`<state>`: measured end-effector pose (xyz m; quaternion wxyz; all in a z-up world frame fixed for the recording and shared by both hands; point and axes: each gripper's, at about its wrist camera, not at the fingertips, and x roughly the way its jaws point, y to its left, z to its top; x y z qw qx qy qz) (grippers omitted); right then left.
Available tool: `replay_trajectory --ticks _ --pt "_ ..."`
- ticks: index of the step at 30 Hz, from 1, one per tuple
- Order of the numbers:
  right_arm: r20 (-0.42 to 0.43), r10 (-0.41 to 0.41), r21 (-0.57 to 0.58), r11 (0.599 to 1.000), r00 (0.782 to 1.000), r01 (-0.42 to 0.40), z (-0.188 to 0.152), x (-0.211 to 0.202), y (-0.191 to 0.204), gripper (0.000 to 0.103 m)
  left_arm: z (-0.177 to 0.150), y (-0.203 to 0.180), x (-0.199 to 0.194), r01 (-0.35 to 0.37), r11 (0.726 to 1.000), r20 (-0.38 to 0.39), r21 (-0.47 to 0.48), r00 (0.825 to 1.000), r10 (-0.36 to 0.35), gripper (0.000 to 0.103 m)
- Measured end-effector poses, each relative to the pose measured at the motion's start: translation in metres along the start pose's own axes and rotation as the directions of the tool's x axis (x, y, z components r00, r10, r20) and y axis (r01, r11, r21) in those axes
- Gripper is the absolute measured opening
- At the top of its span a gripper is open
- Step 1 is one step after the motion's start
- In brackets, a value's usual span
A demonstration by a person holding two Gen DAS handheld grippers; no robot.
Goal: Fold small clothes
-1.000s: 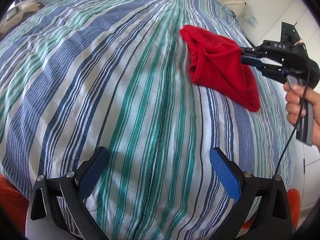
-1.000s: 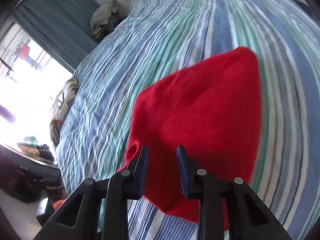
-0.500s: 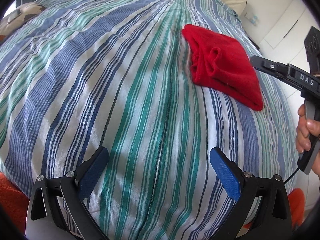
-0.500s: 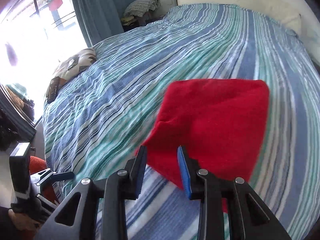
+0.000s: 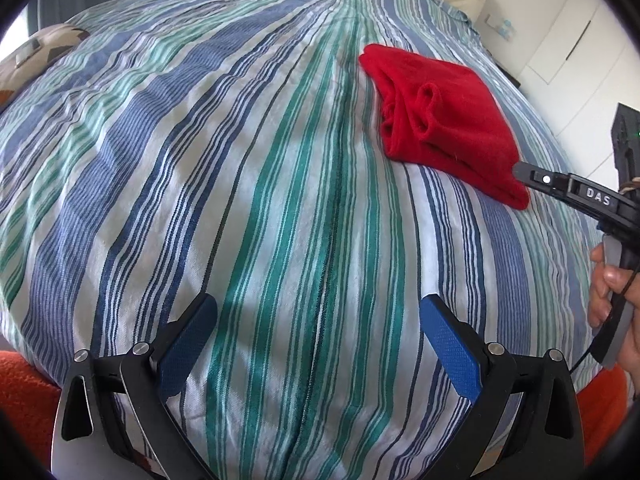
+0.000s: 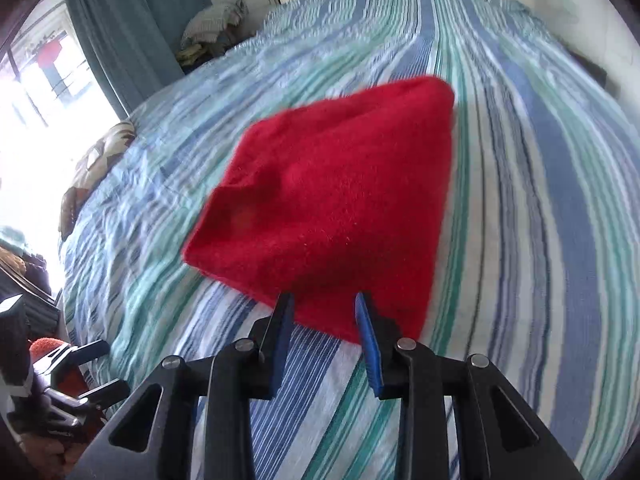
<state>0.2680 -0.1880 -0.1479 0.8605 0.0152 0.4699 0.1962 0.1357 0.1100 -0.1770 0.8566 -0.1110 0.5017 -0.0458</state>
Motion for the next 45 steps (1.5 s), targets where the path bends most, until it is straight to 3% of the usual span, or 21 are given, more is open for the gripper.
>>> replay_trajectory --ticks 1,3,5,12,17,23,40,45 --pt "0.027 -0.007 -0.007 1.0 1.0 0.008 -0.004 -0.012 0.0 0.036 0.0 0.001 0.0 0.003 1.0 0.002 -0.002 1.0 -0.003 0.101" --pt "0.064 -0.036 -0.009 0.999 0.997 0.037 -0.016 -0.031 -0.006 0.06 0.001 0.001 0.0 0.008 1.0 0.006 -0.007 1.0 -0.008 0.101" --pt "0.093 -0.085 0.003 0.996 0.992 0.085 -0.033 -0.048 -0.015 0.064 0.001 0.001 -0.001 0.011 1.0 0.008 -0.007 1.0 -0.011 0.101" --pt "0.058 -0.212 0.164 0.966 0.975 0.2 -0.106 -0.071 -0.064 0.064 0.001 -0.004 0.0 0.006 1.0 0.012 0.011 1.0 -0.006 0.101" --pt "0.037 -0.227 0.252 0.945 0.973 0.211 -0.139 -0.076 -0.079 0.064 -0.001 -0.009 0.001 -0.009 0.999 0.015 0.03 1.0 0.009 0.101" --pt "0.073 -0.224 0.224 0.953 0.972 0.203 -0.134 -0.082 -0.073 0.064 -0.003 -0.015 0.001 -0.023 0.998 0.023 0.06 0.999 0.022 0.101" --pt "0.063 -0.205 0.228 0.956 0.977 0.186 -0.142 -0.077 -0.069 0.064 -0.005 -0.018 0.001 -0.038 0.996 0.025 0.083 0.999 0.036 0.101" --pt "0.062 -0.204 0.235 0.955 0.977 0.184 -0.141 -0.078 -0.069 0.064 0.0 -0.022 -0.006 -0.014 0.997 0.022 0.074 1.0 0.012 0.101"
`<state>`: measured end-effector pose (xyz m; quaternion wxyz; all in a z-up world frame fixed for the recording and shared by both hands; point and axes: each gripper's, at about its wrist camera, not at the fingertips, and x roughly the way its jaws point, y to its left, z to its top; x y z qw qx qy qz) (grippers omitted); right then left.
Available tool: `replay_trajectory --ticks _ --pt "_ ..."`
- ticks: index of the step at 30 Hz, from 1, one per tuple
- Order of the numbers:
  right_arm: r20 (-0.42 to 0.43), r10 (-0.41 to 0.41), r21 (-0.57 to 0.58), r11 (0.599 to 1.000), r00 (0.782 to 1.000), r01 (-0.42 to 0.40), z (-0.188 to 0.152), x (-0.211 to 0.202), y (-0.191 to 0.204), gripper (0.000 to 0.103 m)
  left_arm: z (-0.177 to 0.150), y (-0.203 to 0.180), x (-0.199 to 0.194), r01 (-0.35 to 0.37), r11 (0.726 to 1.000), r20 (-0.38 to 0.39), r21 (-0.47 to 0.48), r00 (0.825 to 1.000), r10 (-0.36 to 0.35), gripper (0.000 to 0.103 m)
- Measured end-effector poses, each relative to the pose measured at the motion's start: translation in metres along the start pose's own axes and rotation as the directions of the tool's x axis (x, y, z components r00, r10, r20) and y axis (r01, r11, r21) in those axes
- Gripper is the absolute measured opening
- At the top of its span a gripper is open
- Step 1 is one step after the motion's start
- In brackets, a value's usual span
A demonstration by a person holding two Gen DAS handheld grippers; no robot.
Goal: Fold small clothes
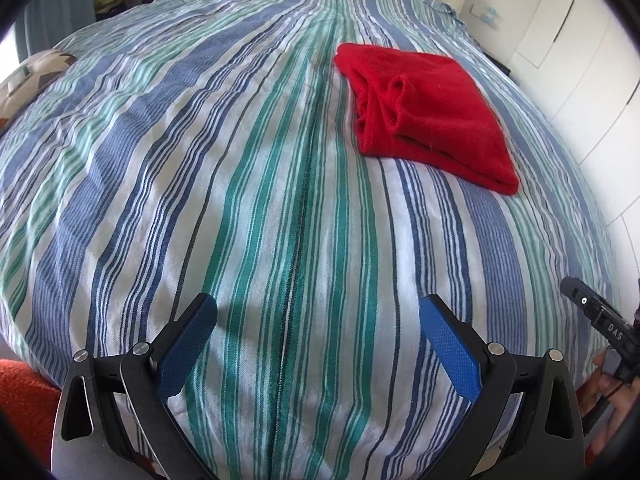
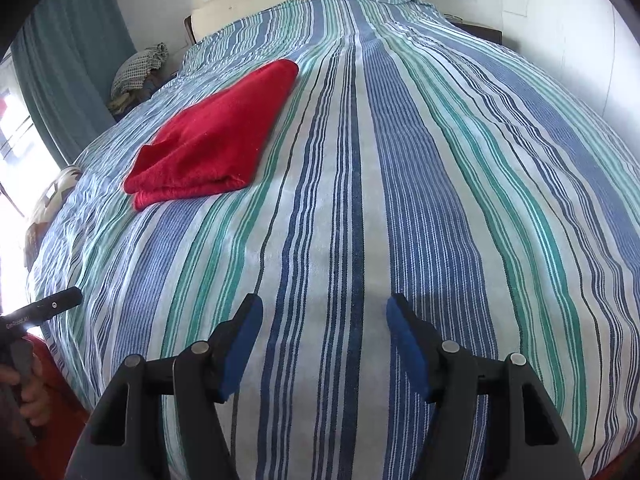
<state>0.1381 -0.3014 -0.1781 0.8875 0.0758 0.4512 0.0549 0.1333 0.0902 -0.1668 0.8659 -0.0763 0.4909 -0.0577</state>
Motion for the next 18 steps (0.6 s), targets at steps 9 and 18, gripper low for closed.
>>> replay_trajectory --ticks 9,18 --pt "0.042 0.051 0.03 0.998 0.998 -0.052 0.041 0.002 0.006 0.064 0.094 -0.04 -0.01 0.136 0.99 0.088 0.032 0.987 -0.138 0.101" --pt "0.059 0.074 0.049 0.996 0.996 -0.077 0.06 0.001 0.017 0.066 0.115 -0.05 -0.01 0.018 0.998 0.138 0.054 0.99 -0.025 0.101"
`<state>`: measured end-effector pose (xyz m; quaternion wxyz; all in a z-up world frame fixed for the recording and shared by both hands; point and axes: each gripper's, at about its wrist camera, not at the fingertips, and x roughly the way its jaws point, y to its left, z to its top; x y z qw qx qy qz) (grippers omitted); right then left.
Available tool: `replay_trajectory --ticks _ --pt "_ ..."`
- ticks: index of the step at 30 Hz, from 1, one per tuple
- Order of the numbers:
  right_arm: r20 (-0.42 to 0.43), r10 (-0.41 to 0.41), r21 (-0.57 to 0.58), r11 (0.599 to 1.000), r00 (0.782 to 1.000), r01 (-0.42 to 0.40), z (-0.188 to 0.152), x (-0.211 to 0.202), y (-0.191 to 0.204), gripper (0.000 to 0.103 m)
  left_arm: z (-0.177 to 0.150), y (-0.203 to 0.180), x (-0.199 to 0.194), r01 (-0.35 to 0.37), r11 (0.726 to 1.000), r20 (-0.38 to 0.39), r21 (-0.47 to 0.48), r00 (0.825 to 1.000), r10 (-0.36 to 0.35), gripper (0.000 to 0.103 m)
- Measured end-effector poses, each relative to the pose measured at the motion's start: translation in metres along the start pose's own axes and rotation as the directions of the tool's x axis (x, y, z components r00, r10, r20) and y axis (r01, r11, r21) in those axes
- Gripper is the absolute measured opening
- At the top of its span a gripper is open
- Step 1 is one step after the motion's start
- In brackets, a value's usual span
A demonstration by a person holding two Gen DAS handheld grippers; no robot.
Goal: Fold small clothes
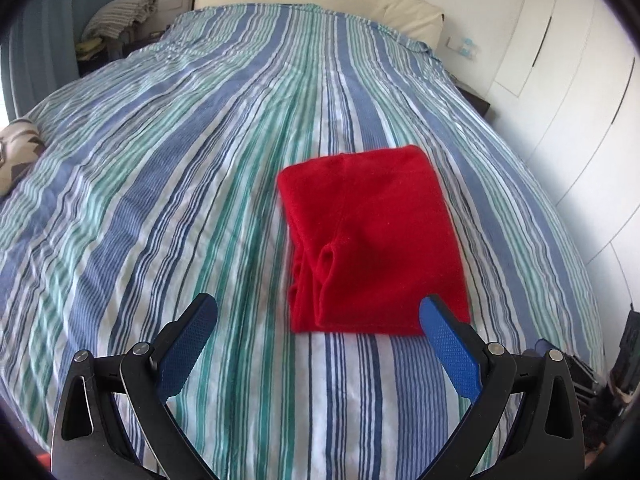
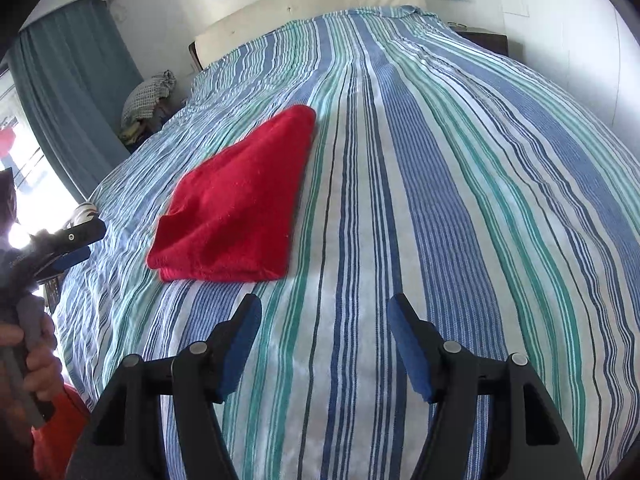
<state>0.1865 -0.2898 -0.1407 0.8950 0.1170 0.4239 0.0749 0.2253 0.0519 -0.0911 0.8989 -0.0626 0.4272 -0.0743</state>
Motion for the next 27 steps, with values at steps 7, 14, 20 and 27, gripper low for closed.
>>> replay_trajectory --ticks 7,14,20,27 --pt "-0.02 0.006 -0.006 1.0 1.0 -0.006 -0.006 0.004 0.007 0.066 -0.001 0.0 -0.002 -0.071 0.997 -0.008 0.028 0.997 0.071 0.101" --pt "-0.039 0.017 -0.034 0.999 0.999 -0.018 -0.004 0.009 0.013 0.066 0.002 0.001 0.006 -0.014 1.0 -0.048 0.012 0.999 0.014 0.102" --pt "-0.041 0.055 -0.057 0.997 0.998 -0.057 0.048 0.032 0.018 0.075 0.024 0.002 0.048 0.189 0.978 -0.103 -0.092 0.975 -0.198 0.102" --pt "-0.101 0.144 -0.048 0.988 0.984 -0.15 0.111 0.101 0.029 0.084 0.035 0.017 0.123 0.034 0.997 -0.196 -0.068 0.979 -0.047 0.102"
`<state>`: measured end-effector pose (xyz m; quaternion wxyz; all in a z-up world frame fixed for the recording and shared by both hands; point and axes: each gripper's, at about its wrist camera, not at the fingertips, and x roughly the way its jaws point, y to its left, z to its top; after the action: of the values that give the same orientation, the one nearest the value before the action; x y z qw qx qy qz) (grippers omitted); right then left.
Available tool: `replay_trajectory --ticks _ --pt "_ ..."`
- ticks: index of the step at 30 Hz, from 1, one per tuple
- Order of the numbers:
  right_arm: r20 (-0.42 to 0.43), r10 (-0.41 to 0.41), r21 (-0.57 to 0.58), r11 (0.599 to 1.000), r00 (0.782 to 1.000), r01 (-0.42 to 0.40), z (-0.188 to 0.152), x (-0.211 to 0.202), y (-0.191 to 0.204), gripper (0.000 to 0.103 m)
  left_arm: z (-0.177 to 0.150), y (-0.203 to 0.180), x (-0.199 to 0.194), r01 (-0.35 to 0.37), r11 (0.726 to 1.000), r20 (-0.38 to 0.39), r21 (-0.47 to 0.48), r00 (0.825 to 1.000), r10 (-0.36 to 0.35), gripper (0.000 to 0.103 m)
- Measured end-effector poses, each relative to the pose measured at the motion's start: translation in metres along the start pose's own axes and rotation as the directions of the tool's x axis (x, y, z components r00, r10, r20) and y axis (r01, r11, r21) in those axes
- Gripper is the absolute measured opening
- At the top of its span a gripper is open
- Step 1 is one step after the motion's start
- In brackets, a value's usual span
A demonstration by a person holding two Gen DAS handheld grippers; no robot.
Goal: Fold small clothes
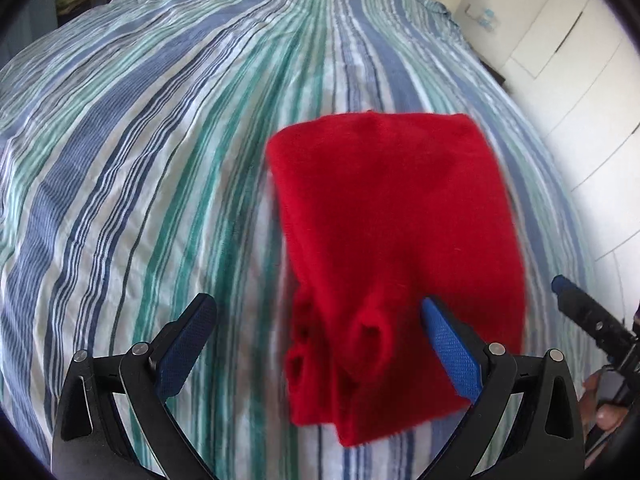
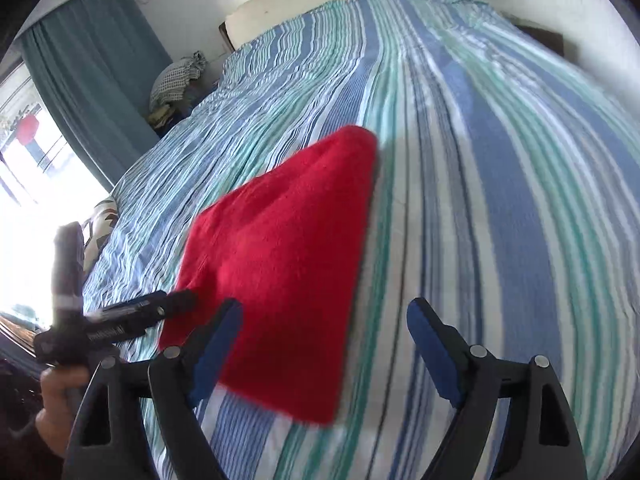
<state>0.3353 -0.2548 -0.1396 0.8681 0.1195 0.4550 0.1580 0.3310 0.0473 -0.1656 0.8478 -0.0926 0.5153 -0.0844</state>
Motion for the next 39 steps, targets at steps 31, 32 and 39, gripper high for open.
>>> replay_trajectory --ticks 31,32,39 --pt "-0.146 0.1 -0.002 0.995 0.984 -0.101 0.013 0.048 0.059 0.049 -0.022 0.026 -0.06 -0.014 0.999 -0.031 0.033 0.999 0.015 0.043" --pt "-0.161 0.082 -0.004 0.996 0.984 -0.084 -0.002 0.044 0.049 0.049 -0.043 0.029 -0.066 -0.03 0.999 -0.03 0.045 0.999 0.031 0.046" --pt "-0.092 -0.074 -0.093 0.993 0.993 0.066 -0.074 -0.06 0.022 0.086 -0.145 0.003 -0.158 -0.251 0.954 0.18 0.163 0.958 0.221 0.1"
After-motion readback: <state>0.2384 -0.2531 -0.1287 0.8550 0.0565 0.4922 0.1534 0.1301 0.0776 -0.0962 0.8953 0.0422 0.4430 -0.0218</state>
